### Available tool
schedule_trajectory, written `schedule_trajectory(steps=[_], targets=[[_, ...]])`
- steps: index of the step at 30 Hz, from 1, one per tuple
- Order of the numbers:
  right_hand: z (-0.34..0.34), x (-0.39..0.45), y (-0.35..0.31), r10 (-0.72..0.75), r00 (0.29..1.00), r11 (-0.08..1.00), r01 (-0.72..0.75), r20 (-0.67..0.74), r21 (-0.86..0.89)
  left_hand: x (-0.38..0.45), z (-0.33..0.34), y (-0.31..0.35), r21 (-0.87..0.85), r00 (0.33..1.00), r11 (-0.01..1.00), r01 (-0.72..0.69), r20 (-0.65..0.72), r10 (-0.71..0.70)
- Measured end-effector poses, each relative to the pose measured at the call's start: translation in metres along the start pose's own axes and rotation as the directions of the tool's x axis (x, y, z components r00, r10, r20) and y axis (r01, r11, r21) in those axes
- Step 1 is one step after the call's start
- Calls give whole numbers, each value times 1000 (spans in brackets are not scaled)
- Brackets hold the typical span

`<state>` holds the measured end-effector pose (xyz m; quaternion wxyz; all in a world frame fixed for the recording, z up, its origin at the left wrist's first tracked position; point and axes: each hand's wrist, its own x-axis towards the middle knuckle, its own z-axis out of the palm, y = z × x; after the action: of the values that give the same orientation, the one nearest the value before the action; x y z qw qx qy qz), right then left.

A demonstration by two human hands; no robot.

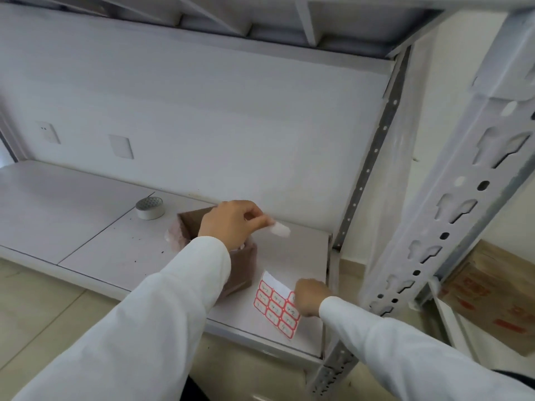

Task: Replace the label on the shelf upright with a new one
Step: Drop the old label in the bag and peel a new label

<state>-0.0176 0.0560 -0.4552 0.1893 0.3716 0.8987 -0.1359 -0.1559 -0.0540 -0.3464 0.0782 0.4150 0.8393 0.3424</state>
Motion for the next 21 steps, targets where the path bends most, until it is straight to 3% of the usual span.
schedule_trajectory(steps=[3, 6, 7, 9, 10, 12, 14, 17, 21], targets=[[0, 15, -2, 67, 998, 998, -67, -18, -4, 2, 0, -8, 137, 993, 990, -37, 115, 21], [1, 26, -5, 142, 988, 989, -144, -62, -17, 4, 1, -15, 164, 981, 986, -28, 192, -4], [-1, 29, -8, 151, 983, 988, -149, -102, 33, 5, 2, -18, 154, 979, 988, -20, 205, -12], [-11, 34, -14, 102, 976, 952, -40, -190, 305, 8, 4, -24, 76, 977, 997, 18, 212, -34], [-20, 33, -19, 70, 973, 867, 51, -222, 496, 9, 5, -29, 5, 976, 998, 59, 212, -58], [-44, 22, -32, 54, 985, 544, 111, -166, 832, 8, 5, -34, -146, 965, 979, 144, 240, -106], [-65, 7, -41, -82, 996, 261, 57, -36, 964, 7, 4, -36, -245, 941, 943, 224, 306, -144], [-88, -17, -48, -272, 962, 159, 25, 20, 987, 8, 2, -33, -313, 929, 919, 240, 349, -124], [-117, -50, -45, -222, 975, 160, 52, -16, 986, 8, -4, -22, -424, 949, 885, 192, 309, -59]])
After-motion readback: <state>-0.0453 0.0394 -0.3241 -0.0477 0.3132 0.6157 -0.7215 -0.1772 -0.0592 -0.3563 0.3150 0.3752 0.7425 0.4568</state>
